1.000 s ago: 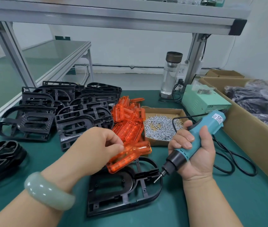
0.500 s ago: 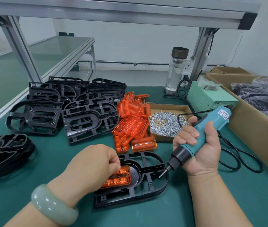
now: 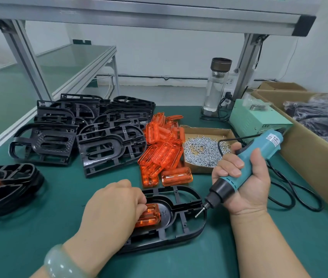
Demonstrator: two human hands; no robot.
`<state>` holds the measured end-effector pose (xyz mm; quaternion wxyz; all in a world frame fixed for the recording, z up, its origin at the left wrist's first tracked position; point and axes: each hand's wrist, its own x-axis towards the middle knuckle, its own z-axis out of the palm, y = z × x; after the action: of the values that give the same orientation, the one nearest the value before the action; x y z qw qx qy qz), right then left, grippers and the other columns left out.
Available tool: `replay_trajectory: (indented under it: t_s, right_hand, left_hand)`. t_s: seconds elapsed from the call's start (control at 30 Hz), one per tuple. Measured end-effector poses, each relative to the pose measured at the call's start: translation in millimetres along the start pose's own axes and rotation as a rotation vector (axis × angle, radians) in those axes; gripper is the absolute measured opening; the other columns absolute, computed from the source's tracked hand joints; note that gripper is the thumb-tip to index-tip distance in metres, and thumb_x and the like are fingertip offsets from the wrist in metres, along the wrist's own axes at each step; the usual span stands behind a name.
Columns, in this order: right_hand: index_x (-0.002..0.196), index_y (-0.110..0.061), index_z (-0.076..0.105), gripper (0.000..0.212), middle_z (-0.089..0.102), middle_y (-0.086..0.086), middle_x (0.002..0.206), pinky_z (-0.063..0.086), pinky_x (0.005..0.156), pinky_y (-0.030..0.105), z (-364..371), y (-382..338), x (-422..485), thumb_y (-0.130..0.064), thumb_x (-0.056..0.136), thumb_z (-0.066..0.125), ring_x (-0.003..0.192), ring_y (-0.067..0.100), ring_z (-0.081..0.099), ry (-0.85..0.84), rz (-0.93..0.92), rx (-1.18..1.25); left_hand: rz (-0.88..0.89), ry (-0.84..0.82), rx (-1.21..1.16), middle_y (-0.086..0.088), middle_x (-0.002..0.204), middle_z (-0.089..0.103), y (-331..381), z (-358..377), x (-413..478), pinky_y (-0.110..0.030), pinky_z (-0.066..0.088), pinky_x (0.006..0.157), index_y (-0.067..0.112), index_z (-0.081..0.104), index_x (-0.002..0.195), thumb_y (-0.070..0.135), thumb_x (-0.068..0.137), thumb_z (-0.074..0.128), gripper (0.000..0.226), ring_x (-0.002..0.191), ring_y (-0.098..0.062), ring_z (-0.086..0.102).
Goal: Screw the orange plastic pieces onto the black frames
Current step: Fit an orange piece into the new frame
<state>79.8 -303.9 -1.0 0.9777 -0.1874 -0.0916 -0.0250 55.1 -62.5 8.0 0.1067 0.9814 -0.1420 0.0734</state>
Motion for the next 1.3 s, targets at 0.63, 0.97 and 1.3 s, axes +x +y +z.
replay_trajectory:
  t_s: [0.63, 0.97, 1.3]
  right_hand:
    - [0.094, -0.02, 0.057, 0.052, 0.045, -0.01, 0.058, 0.045, 0.05, 0.017, -1, 0, 0, -0.032, 0.057, 0.092, 0.044, 0.002, 0.046, -0.007, -0.005, -0.006]
    - [0.095, -0.02, 0.056, 0.054, 0.046, -0.01, 0.057, 0.045, 0.05, 0.018, 0, 1, -1, -0.032, 0.057, 0.092, 0.044, 0.002, 0.046, -0.007, -0.005, -0.014]
    - [0.095, -0.02, 0.056, 0.052, 0.046, -0.01, 0.057, 0.045, 0.051, 0.017, 1, 2, -1, -0.032, 0.058, 0.091, 0.044, 0.002, 0.046, -0.013, -0.001, -0.006]
  left_hand:
    - [0.116, -0.097, -0.08, 0.017, 0.101, 0.041, -14, -1, -12, -0.017, 0.041, 0.077, 0.036, 0.065, 0.106, 0.034, 0.093, 0.05, 0.02, 0.086, -0.004, 0.05]
    - [0.16, -0.068, -0.043, 0.015, 0.098, 0.041, -11, 3, -8, -0.016, 0.037, 0.076, 0.037, 0.061, 0.105, 0.04, 0.095, 0.043, 0.021, 0.085, -0.004, 0.047]
    - [0.134, -0.066, -0.029, 0.014, 0.092, 0.043, -7, 13, -7, -0.018, 0.038, 0.072, 0.034, 0.062, 0.102, 0.038, 0.093, 0.047, 0.018, 0.082, -0.006, 0.044]
